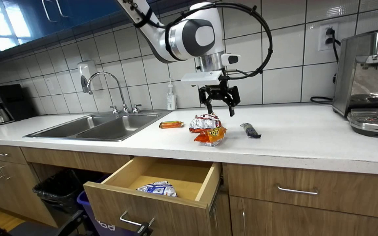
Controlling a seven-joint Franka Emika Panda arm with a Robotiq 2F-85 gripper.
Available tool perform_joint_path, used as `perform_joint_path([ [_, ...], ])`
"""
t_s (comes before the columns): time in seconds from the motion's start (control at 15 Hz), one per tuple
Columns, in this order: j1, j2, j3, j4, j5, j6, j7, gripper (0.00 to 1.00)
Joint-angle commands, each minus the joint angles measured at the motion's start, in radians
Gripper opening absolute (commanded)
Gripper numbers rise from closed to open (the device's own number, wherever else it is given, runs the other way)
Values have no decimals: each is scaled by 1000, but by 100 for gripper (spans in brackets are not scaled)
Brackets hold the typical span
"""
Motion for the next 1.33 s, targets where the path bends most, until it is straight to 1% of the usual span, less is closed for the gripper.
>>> perform_joint_path([
  [0.0, -28, 75, 15, 97, 18, -55, 14, 100],
  [0.53, -40, 161, 23, 167, 12, -114, 17, 100],
  [0.87, -43, 176, 30, 164, 18, -133, 10, 100],
  [1.27, -39, 169, 40, 133, 19, -131, 7, 100],
])
